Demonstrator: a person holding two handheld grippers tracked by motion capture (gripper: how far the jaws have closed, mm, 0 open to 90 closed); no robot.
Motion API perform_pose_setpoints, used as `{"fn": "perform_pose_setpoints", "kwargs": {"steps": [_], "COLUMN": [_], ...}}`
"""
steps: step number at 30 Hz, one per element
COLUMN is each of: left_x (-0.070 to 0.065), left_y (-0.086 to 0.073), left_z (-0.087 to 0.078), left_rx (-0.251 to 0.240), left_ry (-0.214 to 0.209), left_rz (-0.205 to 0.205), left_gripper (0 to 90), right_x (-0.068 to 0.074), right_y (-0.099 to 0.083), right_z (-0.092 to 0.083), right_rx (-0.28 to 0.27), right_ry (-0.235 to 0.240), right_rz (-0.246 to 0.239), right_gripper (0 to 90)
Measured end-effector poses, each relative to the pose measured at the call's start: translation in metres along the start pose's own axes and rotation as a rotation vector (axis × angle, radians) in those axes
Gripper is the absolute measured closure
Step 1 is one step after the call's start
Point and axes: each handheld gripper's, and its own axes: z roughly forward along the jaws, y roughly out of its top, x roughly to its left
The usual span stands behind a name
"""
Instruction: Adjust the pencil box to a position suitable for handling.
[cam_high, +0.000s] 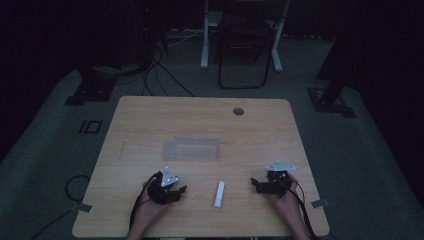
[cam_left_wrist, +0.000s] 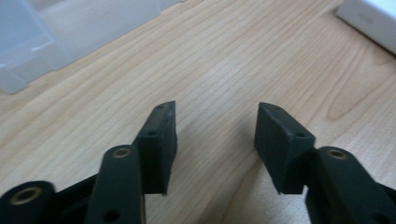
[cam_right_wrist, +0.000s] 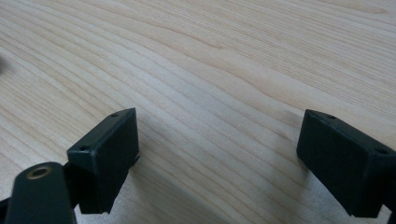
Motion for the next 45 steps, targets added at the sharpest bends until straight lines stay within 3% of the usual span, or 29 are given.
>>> {"fn": "perform_pose_setpoints", "kwargs": {"steps": [7, 13, 26, 34, 45], "left_x": [0.004, 0.012, 0.037, 0.05, 0.069], "left_y": [0.009, 0.016, 0.043, 0.058, 0.075], "left_z": [-0.012, -0.02, -0.03, -0.029, -0.011], "left_rx": [-0.037, -0.054, -0.088, -0.104, -0.12], "left_ry": [-0.034, -0.028, 0.034, 0.052, 0.084], "left_rz": [-0.003, -0.005, -0.003, -0.009, -0.046], "left_gripper": [54.1, 54.4, 53.0, 54.1, 52.7], "right_x": [0.0, 0.0, 0.0, 0.0, 0.0], "right_y": [0.0, 0.0, 0.0, 0.0, 0.0], "right_z": [0.0, 0.0, 0.0, 0.0, 0.0], "right_rx": [0.0, 0.0, 0.001, 0.001, 0.001], "right_ry": [0.0, 0.0, 0.0, 0.0, 0.0], "right_rz": [0.0, 0.0, 0.001, 0.001, 0.001], "right_gripper": [12.8, 12.8, 12.8, 12.8, 12.8]}}
